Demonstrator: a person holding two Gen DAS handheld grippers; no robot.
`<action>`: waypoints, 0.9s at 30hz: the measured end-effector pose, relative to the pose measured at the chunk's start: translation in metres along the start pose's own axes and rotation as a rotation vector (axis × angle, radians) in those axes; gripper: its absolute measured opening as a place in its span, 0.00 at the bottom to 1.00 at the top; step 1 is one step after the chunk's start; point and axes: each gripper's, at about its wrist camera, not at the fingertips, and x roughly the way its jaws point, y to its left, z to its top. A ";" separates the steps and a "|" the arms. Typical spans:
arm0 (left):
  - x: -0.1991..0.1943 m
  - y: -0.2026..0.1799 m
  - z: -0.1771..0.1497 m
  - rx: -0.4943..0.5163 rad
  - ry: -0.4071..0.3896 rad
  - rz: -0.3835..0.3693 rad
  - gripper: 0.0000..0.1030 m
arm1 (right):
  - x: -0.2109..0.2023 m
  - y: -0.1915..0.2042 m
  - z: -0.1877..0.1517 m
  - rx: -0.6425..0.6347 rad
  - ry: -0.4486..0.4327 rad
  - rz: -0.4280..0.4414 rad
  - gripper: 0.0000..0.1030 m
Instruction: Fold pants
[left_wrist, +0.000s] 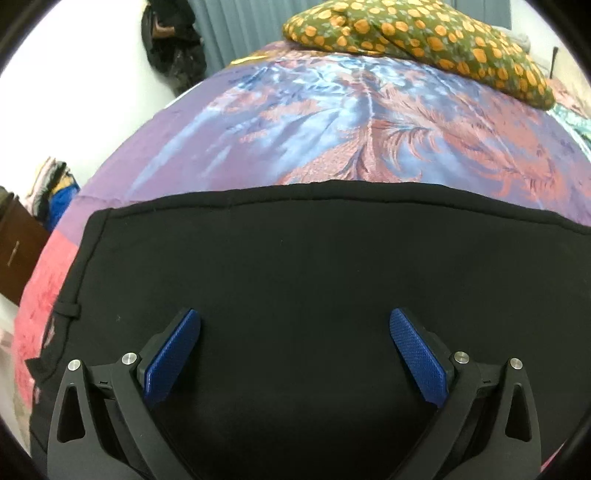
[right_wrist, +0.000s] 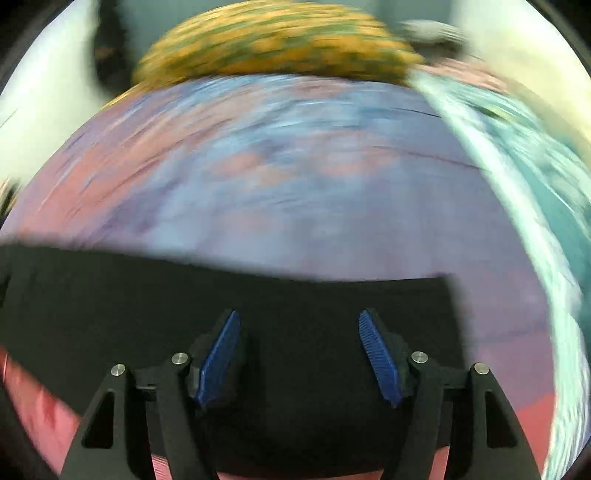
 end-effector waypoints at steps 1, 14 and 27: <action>0.000 0.001 0.000 0.001 -0.004 0.003 0.99 | 0.003 -0.014 0.003 0.052 0.007 -0.037 0.66; -0.001 -0.007 -0.006 0.021 -0.037 0.039 0.99 | -0.034 -0.020 0.003 0.040 -0.029 -0.108 0.06; -0.065 0.001 -0.018 0.007 0.061 -0.027 0.99 | -0.194 0.035 -0.190 -0.225 -0.087 -0.106 0.06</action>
